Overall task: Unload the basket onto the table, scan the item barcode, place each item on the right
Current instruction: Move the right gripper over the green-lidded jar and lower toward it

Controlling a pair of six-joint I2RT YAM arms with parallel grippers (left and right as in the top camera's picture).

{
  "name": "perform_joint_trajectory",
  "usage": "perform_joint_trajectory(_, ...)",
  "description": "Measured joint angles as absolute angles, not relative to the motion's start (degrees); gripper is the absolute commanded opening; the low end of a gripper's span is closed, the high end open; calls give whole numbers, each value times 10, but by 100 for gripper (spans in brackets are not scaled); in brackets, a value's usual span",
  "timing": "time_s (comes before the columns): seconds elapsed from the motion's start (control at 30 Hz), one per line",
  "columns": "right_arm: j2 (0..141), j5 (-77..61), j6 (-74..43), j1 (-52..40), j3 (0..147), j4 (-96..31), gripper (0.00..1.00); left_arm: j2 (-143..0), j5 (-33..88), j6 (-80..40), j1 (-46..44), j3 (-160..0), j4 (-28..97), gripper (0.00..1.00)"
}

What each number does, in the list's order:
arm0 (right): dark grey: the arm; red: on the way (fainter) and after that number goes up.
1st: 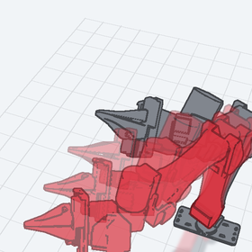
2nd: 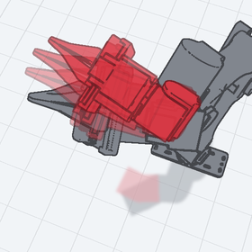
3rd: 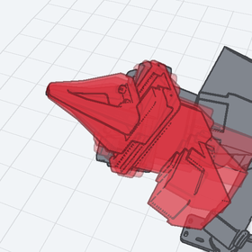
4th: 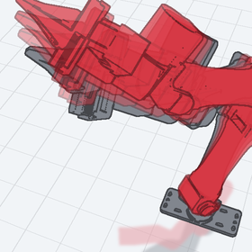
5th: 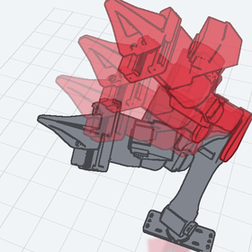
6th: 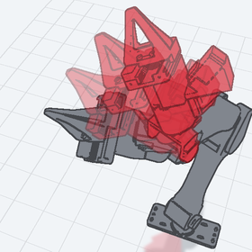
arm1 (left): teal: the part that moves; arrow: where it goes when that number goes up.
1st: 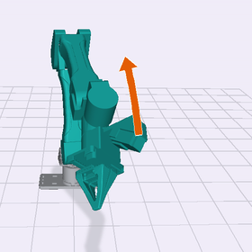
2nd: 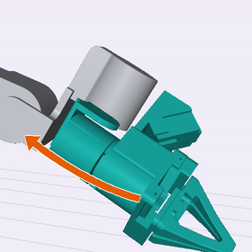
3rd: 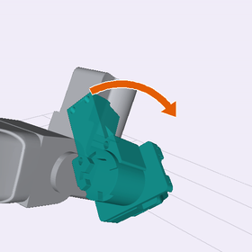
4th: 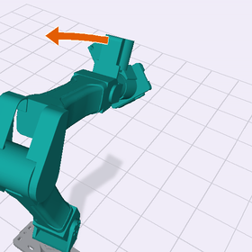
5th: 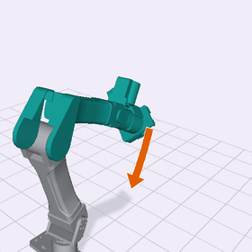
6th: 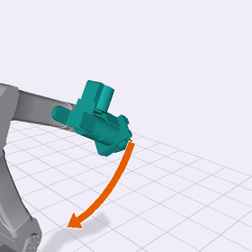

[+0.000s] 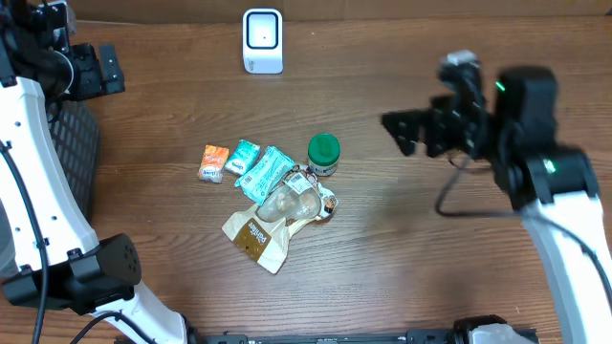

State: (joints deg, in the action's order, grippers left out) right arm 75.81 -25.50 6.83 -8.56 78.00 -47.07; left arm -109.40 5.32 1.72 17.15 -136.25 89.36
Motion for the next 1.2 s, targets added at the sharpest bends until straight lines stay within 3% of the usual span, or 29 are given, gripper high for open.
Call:
perform_joint_trajectory(0.17, 875, -213, 111, -159, 892, -549, 100, -1094, 54, 17, 171, -1362, 894, 99)
perform_joint_trajectory(0.33, 953, -196, 125, -198, 910, -555, 100, -1094, 54, 17, 171, -1362, 894, 99)
perform_joint_trajectory(0.77, 1011, -182, 171, -212, 911, -510, 100, -1094, 54, 17, 171, -1362, 894, 100)
perform_joint_trajectory(1.2, 1100, -110, 208, -289, 911, -482, 100, -1094, 54, 17, 171, -1362, 894, 99)
